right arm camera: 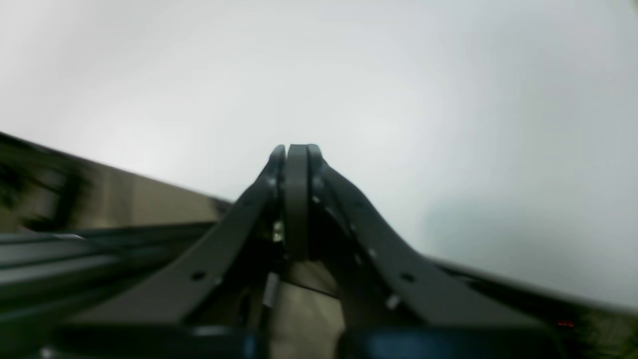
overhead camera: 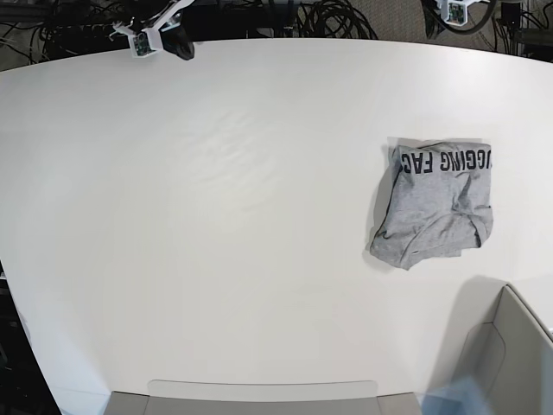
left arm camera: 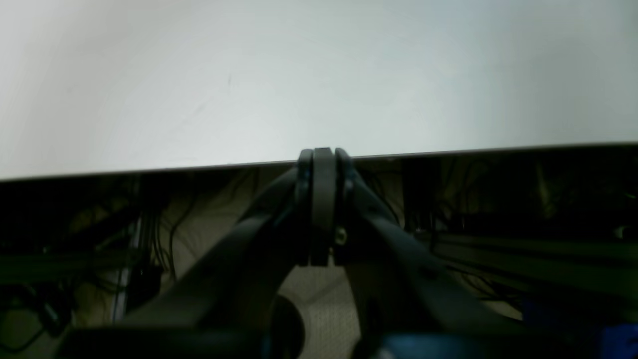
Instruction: Fold the T-shirt properly
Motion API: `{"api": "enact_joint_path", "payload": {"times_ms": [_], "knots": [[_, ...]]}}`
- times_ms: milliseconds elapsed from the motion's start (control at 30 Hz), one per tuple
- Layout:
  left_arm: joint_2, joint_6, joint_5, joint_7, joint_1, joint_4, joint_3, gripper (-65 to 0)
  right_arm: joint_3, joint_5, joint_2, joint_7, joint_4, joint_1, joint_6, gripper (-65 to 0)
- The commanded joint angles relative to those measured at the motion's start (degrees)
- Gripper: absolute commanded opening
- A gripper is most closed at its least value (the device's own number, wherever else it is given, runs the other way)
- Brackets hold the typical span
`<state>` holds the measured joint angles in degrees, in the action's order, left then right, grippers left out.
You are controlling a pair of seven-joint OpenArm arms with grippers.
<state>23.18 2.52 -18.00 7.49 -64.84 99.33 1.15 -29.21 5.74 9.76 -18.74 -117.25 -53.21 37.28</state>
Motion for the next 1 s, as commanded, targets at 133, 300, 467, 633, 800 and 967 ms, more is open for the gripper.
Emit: {"api": "enact_joint_path", "payload": {"times_ms": [133,300,467,633,800,967], "knots": [[1.13,-0.11,0.11,2.23,-2.99,-4.52,-0.66,-65.0,-0.90,1.78,-0.76,5.95,6.00,-3.10,0.48,-65.0],[1.13,-0.11,0.11,7.77,0.71,-17.44,-4.09,-65.0,-0.90,2.31,-0.76,17.12,20.06,-3.71,0.66,-65.0],[-0.54,-0.28,-0.24,11.55,8.36,-32.12,-11.04,-65.0,-0.90,0.20,-4.70,22.48,33.52,-0.11,0.83,-65.0],[-6.08,-0.11,-0.15,11.90,18.55,-49.53,-12.36,-65.0,-0.99,-4.55,-8.75,22.74,46.35,7.10,0.83,-65.0],[-9.60,0.16,0.02,12.07,29.81,-68.34,-12.36,-65.0,-0.99,-7.80,-13.23,25.82,62.53,15.45,0.83,-65.0],[-12.94,10.18,-0.15,12.95,42.29,-89.18,-11.65,-65.0,-0.99,-12.46,-19.30,32.50,82.31,24.68,0.39,-65.0]]}}
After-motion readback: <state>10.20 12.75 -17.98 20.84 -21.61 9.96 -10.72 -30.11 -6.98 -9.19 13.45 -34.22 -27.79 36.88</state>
